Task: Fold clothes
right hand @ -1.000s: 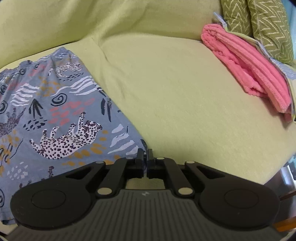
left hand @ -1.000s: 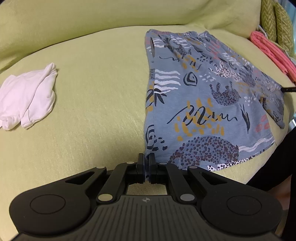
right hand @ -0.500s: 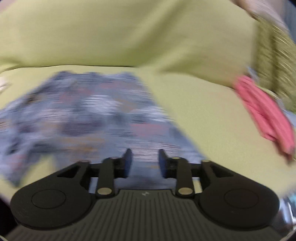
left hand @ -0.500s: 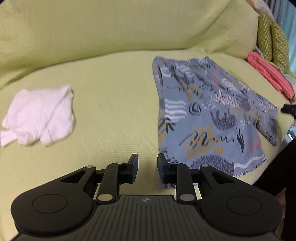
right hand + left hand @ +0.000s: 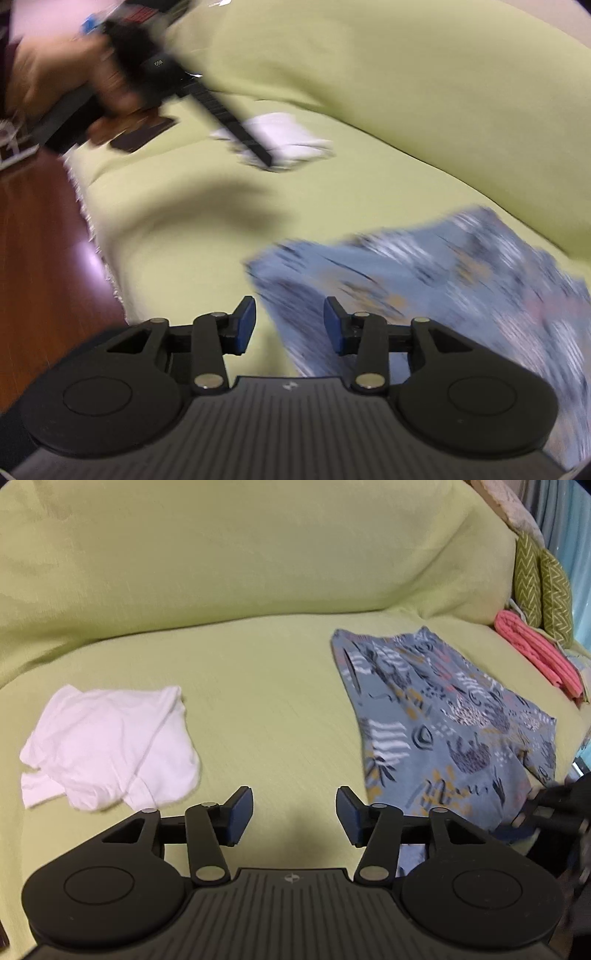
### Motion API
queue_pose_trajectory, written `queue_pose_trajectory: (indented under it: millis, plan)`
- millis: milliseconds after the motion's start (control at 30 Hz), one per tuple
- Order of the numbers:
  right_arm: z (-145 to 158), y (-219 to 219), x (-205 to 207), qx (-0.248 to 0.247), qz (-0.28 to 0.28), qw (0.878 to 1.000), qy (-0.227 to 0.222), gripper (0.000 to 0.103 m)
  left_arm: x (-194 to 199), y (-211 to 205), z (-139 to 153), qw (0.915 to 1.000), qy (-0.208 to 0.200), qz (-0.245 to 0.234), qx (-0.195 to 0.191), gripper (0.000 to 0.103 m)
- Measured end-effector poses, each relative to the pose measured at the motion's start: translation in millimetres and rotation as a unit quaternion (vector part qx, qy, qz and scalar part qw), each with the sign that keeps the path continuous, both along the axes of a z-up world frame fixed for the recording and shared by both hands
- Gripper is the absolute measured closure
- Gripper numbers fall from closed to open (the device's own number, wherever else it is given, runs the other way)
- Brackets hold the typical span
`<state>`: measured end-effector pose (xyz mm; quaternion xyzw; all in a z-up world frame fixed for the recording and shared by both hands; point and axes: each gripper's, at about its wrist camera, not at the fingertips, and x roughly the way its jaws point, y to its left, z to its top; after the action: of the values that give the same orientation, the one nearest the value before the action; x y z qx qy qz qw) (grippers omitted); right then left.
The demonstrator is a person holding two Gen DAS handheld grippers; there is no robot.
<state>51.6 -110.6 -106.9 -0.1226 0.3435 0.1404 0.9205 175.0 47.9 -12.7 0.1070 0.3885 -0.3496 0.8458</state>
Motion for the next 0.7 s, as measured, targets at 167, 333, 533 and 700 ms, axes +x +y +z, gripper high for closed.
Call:
queue_pose_trajectory:
  millis: [167,333,533,700]
  plan:
    - [-17,29,34,-0.01,-0.034,0.999,0.021,0.048,14,1,-2,0.9998,-0.01,-0.014,-0.003,0.049]
    - [-30,41,44,-0.027,-0.04,0.999,0.016,0.053,25,3,-5,0.9997,-0.009,-0.019,-0.013,0.047]
    - [-31,30,37,-0.037,-0.06,0.998,-0.004,0.093,37,-4,-12,0.9992,0.005,-0.036,-0.015,0.045]
    - [-18,3,18,-0.004,-0.054,0.998,-0.022,0.101,67,-39,-15,0.9963,0.043,-0.05,-0.054,0.041]
